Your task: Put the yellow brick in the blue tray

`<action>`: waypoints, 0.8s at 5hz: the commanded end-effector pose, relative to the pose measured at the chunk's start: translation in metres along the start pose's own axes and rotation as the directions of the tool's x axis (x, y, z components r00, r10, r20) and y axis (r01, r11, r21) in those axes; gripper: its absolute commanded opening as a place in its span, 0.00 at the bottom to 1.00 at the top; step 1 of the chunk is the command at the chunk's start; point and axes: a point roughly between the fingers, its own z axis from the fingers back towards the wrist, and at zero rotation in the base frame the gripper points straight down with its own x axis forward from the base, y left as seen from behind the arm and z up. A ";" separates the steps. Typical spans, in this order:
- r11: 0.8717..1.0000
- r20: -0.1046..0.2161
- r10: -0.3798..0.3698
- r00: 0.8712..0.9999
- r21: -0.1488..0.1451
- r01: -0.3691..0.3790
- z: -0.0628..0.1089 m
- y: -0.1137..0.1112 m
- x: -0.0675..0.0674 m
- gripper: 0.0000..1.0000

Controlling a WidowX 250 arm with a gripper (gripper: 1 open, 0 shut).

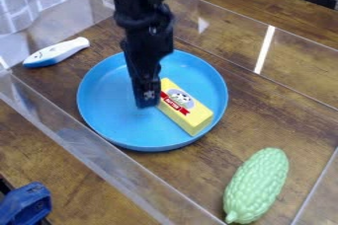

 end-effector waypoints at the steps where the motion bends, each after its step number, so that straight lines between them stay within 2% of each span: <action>1: 0.998 0.051 0.015 0.999 0.064 -0.018 0.048 0.002 0.008 1.00; 2: 0.997 0.057 -0.014 0.998 0.079 0.010 0.061 0.018 0.002 1.00; 3: 0.994 0.071 -0.080 0.994 0.078 0.075 0.054 0.023 0.000 1.00; 4: 0.981 0.097 -0.187 0.978 0.064 0.181 0.047 0.025 0.003 1.00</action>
